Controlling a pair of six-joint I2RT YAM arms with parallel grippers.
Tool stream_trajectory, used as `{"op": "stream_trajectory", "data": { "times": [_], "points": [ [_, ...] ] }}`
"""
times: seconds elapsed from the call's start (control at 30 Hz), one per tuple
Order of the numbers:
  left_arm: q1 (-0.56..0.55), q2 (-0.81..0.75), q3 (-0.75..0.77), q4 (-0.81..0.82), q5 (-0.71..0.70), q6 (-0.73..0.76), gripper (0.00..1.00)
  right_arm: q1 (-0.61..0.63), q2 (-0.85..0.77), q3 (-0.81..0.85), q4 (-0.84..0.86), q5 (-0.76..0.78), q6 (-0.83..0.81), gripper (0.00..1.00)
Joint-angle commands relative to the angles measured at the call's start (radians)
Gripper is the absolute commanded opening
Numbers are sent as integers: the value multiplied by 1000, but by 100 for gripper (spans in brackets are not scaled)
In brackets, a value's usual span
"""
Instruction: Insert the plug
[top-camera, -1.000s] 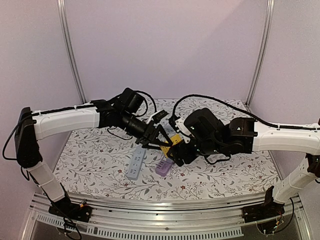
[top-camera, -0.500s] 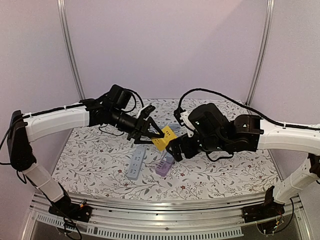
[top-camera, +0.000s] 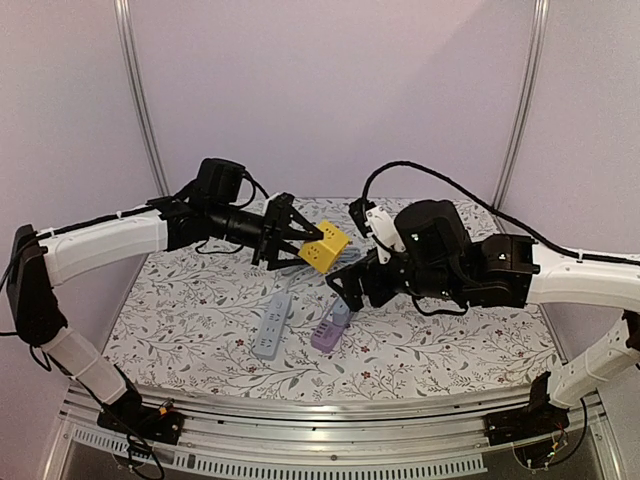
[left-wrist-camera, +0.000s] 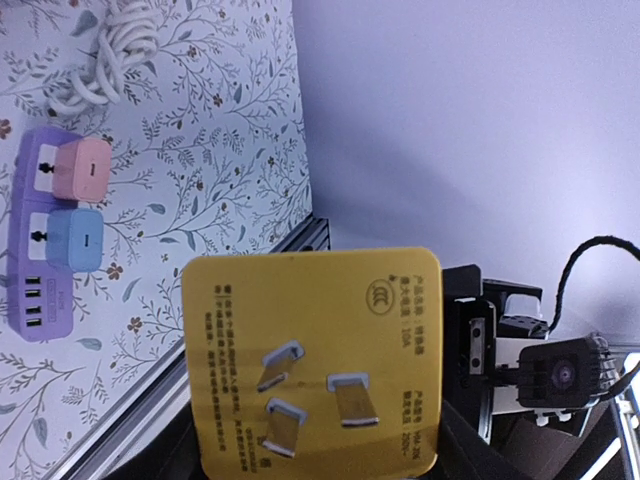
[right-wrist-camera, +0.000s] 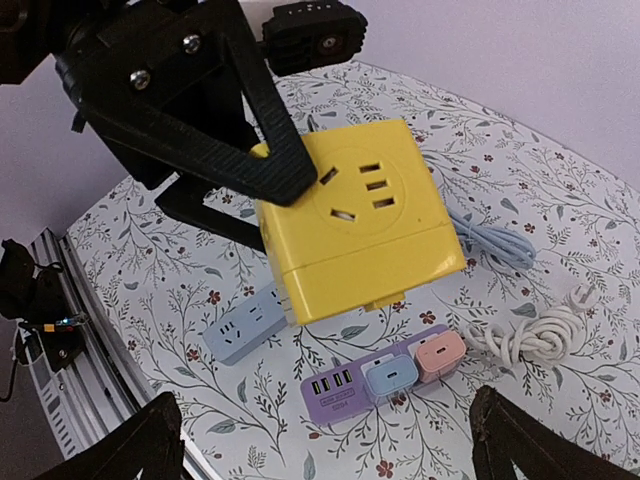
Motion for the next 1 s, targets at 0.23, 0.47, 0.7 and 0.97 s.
{"op": "stream_trajectory", "data": {
  "times": [0.23, 0.47, 0.7, 0.97],
  "points": [
    [43, -74, -135, 678, 83, -559, 0, -2, -97, -170, 440, 11, -228, 99],
    [52, -67, -189, 926, 101, -770, 0, -19, -61, -105, 493, 5, -287, 99],
    [51, -71, -190, 989, 101, -815, 0, -49, -77, -90, 519, 6, -304, 99],
    [38, -79, -160, 909, 115, -760, 0, -77, -80, -77, 534, -33, -304, 99]
  ]
}}
